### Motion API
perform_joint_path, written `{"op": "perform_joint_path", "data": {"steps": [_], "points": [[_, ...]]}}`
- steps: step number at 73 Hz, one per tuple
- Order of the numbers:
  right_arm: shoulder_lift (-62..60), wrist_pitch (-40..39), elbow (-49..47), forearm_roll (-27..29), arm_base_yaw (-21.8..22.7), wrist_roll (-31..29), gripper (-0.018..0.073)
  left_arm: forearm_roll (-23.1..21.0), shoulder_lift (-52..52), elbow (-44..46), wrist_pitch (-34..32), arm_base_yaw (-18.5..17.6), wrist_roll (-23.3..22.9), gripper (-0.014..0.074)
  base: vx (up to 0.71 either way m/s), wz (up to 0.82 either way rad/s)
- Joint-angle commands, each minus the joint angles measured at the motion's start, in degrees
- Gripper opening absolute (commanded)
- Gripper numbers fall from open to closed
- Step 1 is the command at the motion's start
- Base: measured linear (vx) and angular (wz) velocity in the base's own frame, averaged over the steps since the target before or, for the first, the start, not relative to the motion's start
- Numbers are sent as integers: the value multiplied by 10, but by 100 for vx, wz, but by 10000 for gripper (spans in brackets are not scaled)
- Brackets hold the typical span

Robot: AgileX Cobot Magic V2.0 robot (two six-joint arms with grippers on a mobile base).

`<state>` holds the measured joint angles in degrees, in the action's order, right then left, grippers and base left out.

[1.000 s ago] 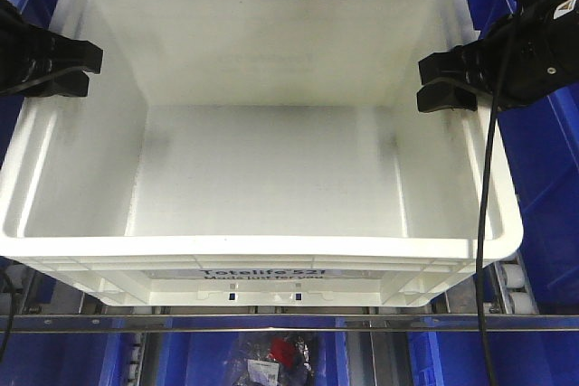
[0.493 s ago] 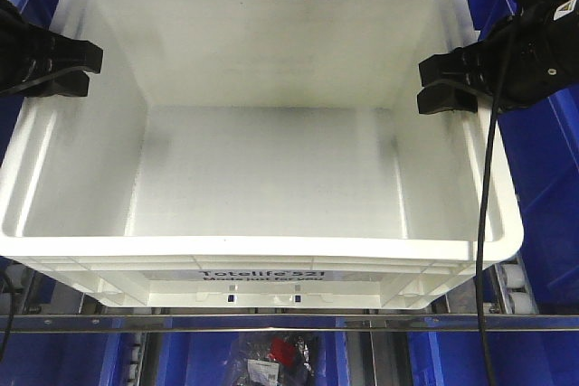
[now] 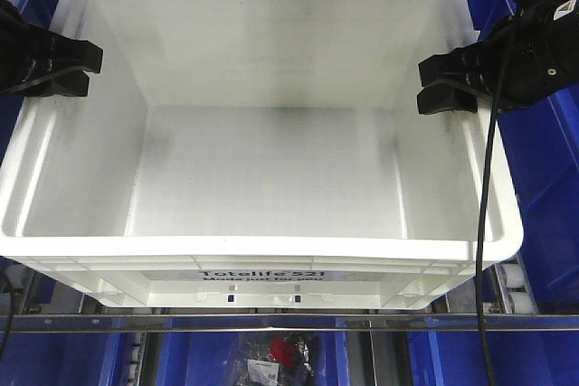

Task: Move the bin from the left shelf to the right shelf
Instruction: 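Lift the crate with both grippers and pull it off the shelf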

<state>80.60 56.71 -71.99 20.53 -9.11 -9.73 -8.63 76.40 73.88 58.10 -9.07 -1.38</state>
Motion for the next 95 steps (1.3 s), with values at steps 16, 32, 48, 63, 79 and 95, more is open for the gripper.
{"op": "perform_joint_path", "data": {"steps": [16, 32, 48, 63, 79, 95], "points": [[-29, -33, -22, 23, 2, -17, -5, -5, -26, 22, -54, -1, 10, -6, 0, 0], [-29, -33, -22, 23, 2, -17, -5, -5, -26, 22, -54, -1, 10, -6, 0, -1], [-29, -33, -22, 23, 2, -17, -5, -5, -26, 22, -54, -1, 10, -6, -2, -3], [-29, -33, -22, 23, 2, -17, -5, -5, -26, 22, -54, -1, 10, -6, -4, -8], [-29, -33, -22, 23, 2, -17, -5, -5, -26, 22, -54, -1, 10, -6, -7, -8], [-29, -33, -22, 23, 2, -17, -5, -5, -26, 22, -54, -1, 10, -6, -8, -4]]}}
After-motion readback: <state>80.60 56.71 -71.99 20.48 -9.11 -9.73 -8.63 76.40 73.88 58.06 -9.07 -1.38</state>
